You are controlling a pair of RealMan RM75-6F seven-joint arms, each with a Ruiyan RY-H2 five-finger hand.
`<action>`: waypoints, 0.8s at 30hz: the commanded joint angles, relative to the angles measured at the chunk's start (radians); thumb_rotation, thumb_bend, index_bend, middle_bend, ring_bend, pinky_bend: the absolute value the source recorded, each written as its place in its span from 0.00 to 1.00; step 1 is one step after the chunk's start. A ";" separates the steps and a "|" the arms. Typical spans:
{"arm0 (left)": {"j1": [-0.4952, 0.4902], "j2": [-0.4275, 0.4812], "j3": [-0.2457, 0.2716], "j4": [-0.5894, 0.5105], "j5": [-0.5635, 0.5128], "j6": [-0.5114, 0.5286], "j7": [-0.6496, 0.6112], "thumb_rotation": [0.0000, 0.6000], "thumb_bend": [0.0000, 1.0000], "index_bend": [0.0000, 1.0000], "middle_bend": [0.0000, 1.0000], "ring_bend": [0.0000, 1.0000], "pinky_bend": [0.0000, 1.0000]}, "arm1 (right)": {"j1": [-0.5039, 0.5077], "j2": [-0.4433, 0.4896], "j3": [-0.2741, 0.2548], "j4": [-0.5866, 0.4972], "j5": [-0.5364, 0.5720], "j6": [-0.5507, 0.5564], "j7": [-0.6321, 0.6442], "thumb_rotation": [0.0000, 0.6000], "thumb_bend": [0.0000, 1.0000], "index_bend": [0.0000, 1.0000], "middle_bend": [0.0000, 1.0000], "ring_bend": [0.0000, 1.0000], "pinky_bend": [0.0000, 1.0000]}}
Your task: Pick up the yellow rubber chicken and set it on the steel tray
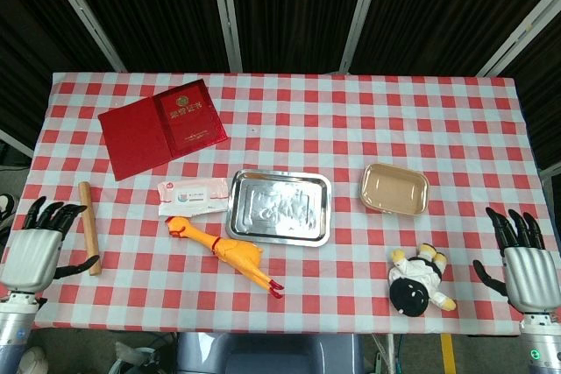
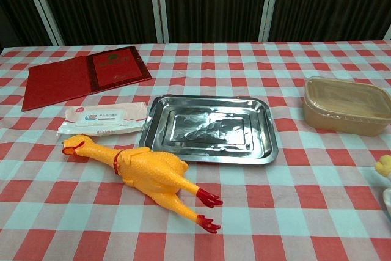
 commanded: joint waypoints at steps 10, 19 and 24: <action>-0.209 -0.161 -0.032 0.055 0.033 -0.297 0.120 1.00 0.06 0.23 0.28 0.21 0.16 | -0.013 0.001 -0.006 0.001 -0.002 0.014 0.008 1.00 0.30 0.04 0.17 0.07 0.01; -0.312 -0.327 -0.065 0.165 -0.024 -0.447 0.173 1.00 0.09 0.25 0.29 0.22 0.22 | -0.035 0.008 -0.009 -0.002 0.010 0.036 0.012 1.00 0.30 0.05 0.17 0.07 0.01; -0.348 -0.392 -0.078 0.204 -0.050 -0.490 0.197 1.00 0.10 0.27 0.31 0.23 0.22 | -0.041 0.009 -0.009 -0.002 0.013 0.041 0.015 1.00 0.30 0.04 0.17 0.07 0.01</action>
